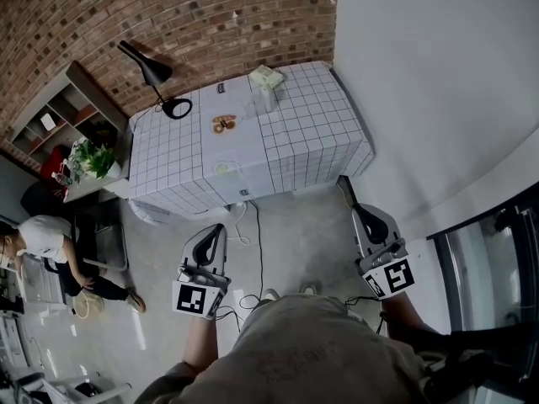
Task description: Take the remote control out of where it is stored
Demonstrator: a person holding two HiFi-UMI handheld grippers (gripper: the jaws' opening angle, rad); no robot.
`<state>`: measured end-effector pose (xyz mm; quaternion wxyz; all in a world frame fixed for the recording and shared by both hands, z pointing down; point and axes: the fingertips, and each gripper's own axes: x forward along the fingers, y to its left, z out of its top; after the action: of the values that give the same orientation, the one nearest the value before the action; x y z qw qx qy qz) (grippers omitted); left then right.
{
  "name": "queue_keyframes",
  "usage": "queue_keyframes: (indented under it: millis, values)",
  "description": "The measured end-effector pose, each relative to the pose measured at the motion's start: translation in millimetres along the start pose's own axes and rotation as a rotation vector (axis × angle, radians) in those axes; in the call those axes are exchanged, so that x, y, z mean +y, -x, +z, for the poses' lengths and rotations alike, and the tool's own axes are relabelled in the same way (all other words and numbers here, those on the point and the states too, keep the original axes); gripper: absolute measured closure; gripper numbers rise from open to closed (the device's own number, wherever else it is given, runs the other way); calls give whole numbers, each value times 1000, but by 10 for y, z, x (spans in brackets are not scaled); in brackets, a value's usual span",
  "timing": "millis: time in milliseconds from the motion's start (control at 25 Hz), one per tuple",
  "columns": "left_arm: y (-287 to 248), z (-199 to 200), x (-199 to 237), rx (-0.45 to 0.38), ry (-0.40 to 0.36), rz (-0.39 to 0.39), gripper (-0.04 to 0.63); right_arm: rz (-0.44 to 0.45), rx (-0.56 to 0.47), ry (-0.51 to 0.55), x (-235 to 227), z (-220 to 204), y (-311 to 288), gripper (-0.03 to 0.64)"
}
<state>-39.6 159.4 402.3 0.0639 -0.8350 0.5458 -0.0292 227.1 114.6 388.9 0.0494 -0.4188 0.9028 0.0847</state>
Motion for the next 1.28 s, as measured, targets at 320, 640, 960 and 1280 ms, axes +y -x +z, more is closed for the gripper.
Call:
queue_keyframes:
  millis: [320, 640, 960, 1280]
  values:
    - [-146, -61, -323, 11, 18, -1, 591, -10, -1, -6, -244, -92, 234, 603]
    - [-151, -171, -392, 50, 45, 24, 591, -9, 3, -29, -360, -204, 371, 603]
    - [-350, -278, -468, 70, 75, 10, 591, 10, 10, -20, -420, -244, 322, 603]
    - [-623, -286, -428, 52, 52, -12, 591, -8, 15, -5, -533, -332, 207, 603]
